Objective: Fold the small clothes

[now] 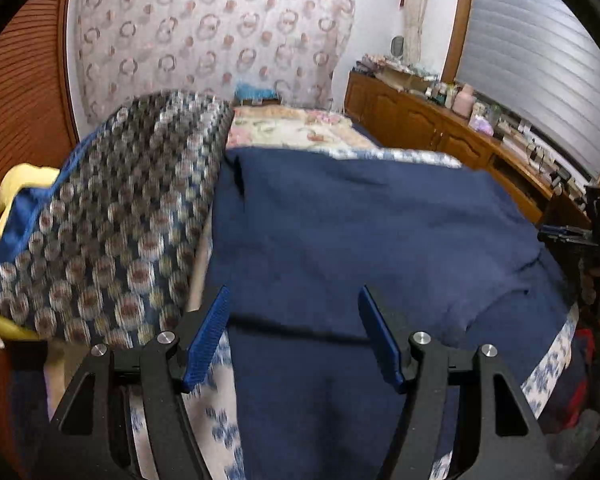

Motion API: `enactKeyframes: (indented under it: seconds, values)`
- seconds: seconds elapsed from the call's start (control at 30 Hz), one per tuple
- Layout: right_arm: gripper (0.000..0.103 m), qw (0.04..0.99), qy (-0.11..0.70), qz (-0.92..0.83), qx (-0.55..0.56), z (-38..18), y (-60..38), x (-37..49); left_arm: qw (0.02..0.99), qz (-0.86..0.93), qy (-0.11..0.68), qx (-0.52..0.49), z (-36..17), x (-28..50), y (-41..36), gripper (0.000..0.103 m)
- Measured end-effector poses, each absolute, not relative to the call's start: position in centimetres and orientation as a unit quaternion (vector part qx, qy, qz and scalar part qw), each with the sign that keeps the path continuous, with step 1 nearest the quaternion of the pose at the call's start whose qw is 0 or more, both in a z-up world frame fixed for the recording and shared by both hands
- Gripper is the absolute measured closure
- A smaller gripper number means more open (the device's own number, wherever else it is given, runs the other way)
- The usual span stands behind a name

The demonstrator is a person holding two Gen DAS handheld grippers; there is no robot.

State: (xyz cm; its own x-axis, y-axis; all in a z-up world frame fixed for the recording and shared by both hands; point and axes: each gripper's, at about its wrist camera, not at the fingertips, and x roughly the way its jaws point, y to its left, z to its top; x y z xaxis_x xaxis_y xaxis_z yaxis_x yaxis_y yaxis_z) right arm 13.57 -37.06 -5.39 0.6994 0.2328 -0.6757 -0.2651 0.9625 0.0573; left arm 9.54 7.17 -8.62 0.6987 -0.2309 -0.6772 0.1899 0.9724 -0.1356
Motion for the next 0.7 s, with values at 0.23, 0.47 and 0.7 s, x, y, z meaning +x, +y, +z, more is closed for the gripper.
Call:
enactKeyframes:
  seconds: [0.23,0.47,0.7]
  values:
    - [0.042,0.919,0.373,0.121,-0.032,-5.0,-36.7,15.1,0.908,-0.100,0.404,-0.037,-10.9,8.8,6.8,0.035]
    - [0.042,0.926,0.359,0.107,-0.043,-4.6,-36.5,15.6,0.899,-0.092,0.424,-0.053,-12.0,9.6,6.3,0.036]
    - [0.042,0.929,0.352,0.106,-0.040,-4.5,-37.2,15.3,0.899,-0.084,0.427,-0.057,-12.0,11.4,5.3,0.035]
